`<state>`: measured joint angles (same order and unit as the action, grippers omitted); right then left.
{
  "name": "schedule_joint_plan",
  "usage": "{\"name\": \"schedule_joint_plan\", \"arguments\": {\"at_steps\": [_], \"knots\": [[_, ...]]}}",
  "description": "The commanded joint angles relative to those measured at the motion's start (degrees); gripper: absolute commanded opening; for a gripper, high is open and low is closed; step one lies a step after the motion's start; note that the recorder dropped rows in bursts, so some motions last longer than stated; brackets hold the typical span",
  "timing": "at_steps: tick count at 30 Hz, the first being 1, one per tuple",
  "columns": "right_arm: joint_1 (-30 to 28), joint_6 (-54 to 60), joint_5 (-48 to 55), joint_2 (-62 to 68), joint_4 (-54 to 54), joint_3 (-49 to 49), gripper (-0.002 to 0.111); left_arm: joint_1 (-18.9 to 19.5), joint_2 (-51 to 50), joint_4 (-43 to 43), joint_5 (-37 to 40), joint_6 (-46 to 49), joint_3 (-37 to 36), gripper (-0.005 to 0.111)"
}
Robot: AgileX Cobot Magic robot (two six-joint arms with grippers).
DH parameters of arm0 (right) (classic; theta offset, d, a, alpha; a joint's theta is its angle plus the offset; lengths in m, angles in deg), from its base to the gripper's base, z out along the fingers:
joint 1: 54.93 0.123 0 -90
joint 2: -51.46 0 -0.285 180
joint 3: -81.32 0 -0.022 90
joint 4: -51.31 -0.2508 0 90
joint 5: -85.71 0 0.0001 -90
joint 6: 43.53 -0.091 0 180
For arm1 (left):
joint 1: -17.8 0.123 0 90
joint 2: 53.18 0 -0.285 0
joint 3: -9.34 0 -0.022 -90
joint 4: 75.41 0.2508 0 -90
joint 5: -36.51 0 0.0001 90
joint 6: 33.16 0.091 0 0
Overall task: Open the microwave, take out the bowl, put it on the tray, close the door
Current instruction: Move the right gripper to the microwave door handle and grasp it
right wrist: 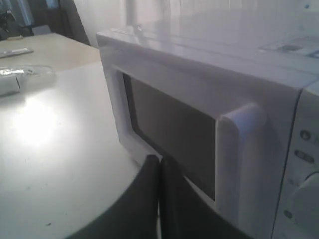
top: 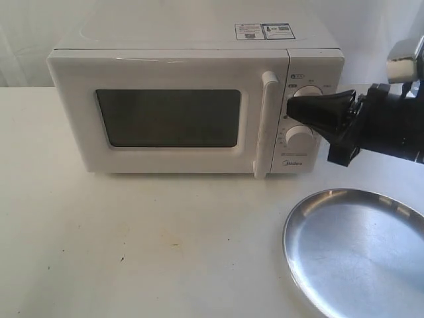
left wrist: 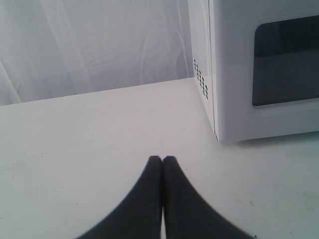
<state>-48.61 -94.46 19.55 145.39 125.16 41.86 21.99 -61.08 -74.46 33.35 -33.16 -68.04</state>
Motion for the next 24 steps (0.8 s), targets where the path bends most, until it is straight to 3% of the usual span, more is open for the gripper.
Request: {"name": "schedule_joint_plan", "arguments": {"at_steps": [1, 6, 13, 24], "knots": [[-0.7, 5.0, -0.5, 3.3, 1.2, 0.4, 0.0, -0.2, 0.1, -0.5, -0.2, 0.0, 0.2, 0.0], [-0.6, 8.5, 4.0, 5.8, -1.7, 0.4, 0.005, -0.2, 0.1, -0.5, -0.2, 0.0, 0.2, 0.0], [0.2, 14.9, 2.7, 9.0, -6.6, 0.5, 0.055, -0.2, 0.1, -0.5, -0.2, 0.0, 0.2, 0.0], [4.8, 21.3, 8.8, 9.8, -11.7, 2.0, 0.048, -0.2, 0.1, -0.5, -0.2, 0.0, 0.2, 0.0]]}}
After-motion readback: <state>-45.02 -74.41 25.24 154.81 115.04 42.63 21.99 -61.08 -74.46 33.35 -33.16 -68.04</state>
